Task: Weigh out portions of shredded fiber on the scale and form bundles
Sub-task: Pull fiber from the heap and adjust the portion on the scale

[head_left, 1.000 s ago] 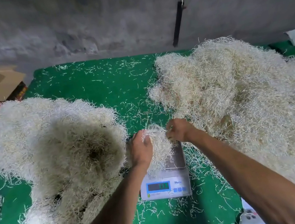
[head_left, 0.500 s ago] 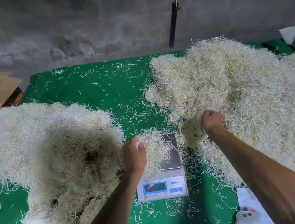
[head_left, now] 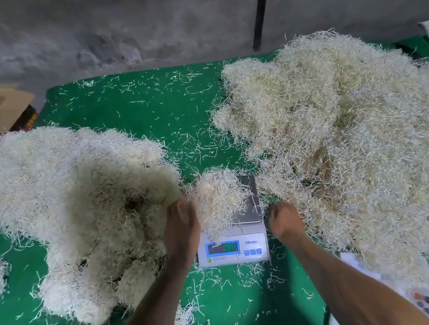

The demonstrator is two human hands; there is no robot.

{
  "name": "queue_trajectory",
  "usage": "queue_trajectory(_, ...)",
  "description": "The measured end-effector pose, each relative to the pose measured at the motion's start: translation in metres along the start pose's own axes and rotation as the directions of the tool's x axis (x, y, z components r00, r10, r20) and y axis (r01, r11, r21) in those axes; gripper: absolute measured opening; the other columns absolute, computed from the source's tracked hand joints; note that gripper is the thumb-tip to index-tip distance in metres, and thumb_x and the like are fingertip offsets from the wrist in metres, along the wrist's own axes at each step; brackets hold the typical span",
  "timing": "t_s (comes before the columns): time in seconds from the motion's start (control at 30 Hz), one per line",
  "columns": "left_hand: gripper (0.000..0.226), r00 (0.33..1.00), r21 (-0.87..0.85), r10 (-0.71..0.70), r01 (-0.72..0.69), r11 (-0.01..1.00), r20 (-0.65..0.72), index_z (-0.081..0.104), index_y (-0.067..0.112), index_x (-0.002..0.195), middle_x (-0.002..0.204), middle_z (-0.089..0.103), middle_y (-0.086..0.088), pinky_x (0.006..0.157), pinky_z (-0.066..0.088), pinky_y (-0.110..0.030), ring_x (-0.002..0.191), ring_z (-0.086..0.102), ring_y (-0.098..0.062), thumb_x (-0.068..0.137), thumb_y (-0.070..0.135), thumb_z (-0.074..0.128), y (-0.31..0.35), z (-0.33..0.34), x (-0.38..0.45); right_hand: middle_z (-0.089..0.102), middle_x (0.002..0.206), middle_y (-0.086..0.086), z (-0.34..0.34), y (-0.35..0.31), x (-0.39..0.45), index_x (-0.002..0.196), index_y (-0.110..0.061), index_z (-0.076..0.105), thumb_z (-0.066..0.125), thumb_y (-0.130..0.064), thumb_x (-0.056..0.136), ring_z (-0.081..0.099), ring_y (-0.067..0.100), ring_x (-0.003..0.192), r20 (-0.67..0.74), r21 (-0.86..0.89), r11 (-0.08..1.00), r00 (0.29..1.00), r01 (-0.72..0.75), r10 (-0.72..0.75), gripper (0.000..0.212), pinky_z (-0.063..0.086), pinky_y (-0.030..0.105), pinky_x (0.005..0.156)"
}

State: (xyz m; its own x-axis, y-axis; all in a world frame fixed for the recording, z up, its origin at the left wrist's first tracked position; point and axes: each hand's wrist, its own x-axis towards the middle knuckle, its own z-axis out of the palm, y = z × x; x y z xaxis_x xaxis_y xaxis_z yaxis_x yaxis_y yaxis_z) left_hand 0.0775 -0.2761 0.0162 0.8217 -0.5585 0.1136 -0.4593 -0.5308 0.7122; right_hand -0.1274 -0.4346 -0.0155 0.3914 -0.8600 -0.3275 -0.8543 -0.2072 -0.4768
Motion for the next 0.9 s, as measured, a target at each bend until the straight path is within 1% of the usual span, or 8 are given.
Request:
queue_trajectory(0.1, 0.024, 0.989, 0.018, -0.122, 0.121, 0.992, 0.085, 0.055, 0.017, 0.110, 0.100, 0.057, 0.004, 0.068, 0.040, -0.027, 0.083, 0.056, -0.015, 0.105, 0.036, 0.041, -0.035, -0.006, -0.040, 0.033, 0.162, 0.000, 0.037, 0.033, -0.051, 0.148, -0.016, 0.049, 0.052, -0.018, 0.103, 0.036, 0.020, 0.149, -0.037, -0.166, 0.977, 0.989, 0.132, -0.140, 0.045, 0.031, 0.038, 0.123)
queue_trajectory(0.2, 0.042, 0.979, 0.062, 0.022, -0.035, 0.997, 0.202, 0.052, 0.016, 0.082, 0.081, 0.053, 0.001, 0.067, 0.038, -0.033, 0.073, 0.048, -0.013, 0.107, 0.038, 0.027, -0.065, -0.009, -0.089, 0.014, 0.171, 0.001, 0.064, 0.043, -0.092, 0.161, -0.015, 0.027, 0.036, -0.027, 0.108, 0.013, 0.019, 0.158, -0.068, -0.220, 0.962, 0.981, 0.162, -0.181, 0.056, 0.010, 0.036, 0.129)
queue_trajectory(0.23, 0.050, 0.964, 0.110, 0.042, -0.074, 0.991, 0.264, 0.060, 0.015, 0.089, 0.094, 0.062, -0.001, 0.076, 0.046, -0.037, 0.084, 0.054, -0.012, 0.107, 0.042, 0.022, -0.075, -0.008, -0.106, 0.008, 0.172, 0.001, 0.071, 0.044, -0.103, 0.163, -0.015, 0.020, 0.028, -0.030, 0.109, 0.004, 0.017, 0.159, -0.064, -0.220, 0.965, 0.985, 0.145, -0.162, 0.056, 0.004, 0.035, 0.129)
queue_trajectory(0.27, 0.052, 0.945, 0.178, 0.046, -0.109, 0.978, 0.325, 0.065, 0.015, 0.113, 0.124, 0.063, -0.001, 0.098, 0.048, -0.038, 0.111, 0.057, -0.013, 0.108, 0.042, 0.022, -0.086, -0.007, -0.124, 0.005, 0.172, 0.001, 0.079, 0.046, -0.116, 0.164, -0.015, 0.015, 0.021, -0.032, 0.110, -0.001, 0.016, 0.158, -0.065, -0.203, 0.971, 0.988, 0.124, -0.140, 0.057, 0.002, 0.034, 0.129)
queue_trajectory(0.33, 0.051, 0.903, 0.265, -0.006, -0.120, 0.957, 0.429, 0.037, 0.021, 0.154, 0.164, 0.023, 0.007, 0.126, 0.020, -0.042, 0.152, 0.021, -0.015, 0.109, 0.043, 0.023, -0.103, -0.005, -0.154, 0.004, 0.172, 0.001, 0.093, 0.046, -0.138, 0.164, -0.016, 0.012, 0.014, -0.034, 0.110, -0.003, 0.014, 0.158, -0.094, -0.178, 0.978, 0.988, 0.104, -0.122, 0.057, 0.002, 0.033, 0.129)
queue_trajectory(0.43, 0.057, 0.858, 0.314, -0.066, -0.114, 0.942, 0.510, 0.012, 0.028, 0.160, 0.167, -0.004, 0.011, 0.128, 0.003, -0.041, 0.154, -0.007, -0.010, 0.107, 0.049, 0.016, -0.108, -0.010, -0.177, 0.004, 0.171, 0.002, 0.110, 0.047, -0.166, 0.163, -0.016, 0.009, 0.010, -0.038, 0.109, -0.006, 0.014, 0.157, -0.096, -0.144, 0.983, 0.987, 0.116, -0.131, 0.058, -0.001, 0.033, 0.129)
queue_trajectory(0.7, 0.056, 0.854, 0.362, -0.013, -0.207, 0.909, 0.521, 0.000, 0.027, 0.160, 0.166, -0.014, 0.008, 0.122, -0.015, -0.028, 0.152, -0.019, -0.009, 0.109, 0.043, 0.020, -0.107, -0.023, -0.205, 0.030, 0.165, 0.007, 0.117, 0.044, -0.186, 0.159, -0.010, 0.032, 0.026, -0.036, 0.110, 0.023, 0.021, 0.154, -0.128, -0.198, 0.973, 0.980, 0.123, -0.150, 0.056, 0.010, 0.035, 0.128)
queue_trajectory(0.9, 0.056, 0.873, 0.359, -0.039, -0.158, 0.920, 0.486, 0.014, 0.028, 0.161, 0.167, -0.002, 0.012, 0.123, -0.009, -0.034, 0.154, -0.007, -0.007, 0.108, 0.039, 0.031, -0.101, -0.027, -0.209, 0.044, 0.138, -0.009, 0.100, 0.045, -0.173, 0.145, -0.022, 0.049, 0.050, -0.039, 0.104, 0.042, 0.006, 0.122, -0.110, -0.233, 0.968, 0.986, 0.096, -0.124, 0.044, 0.035, 0.025, 0.116)
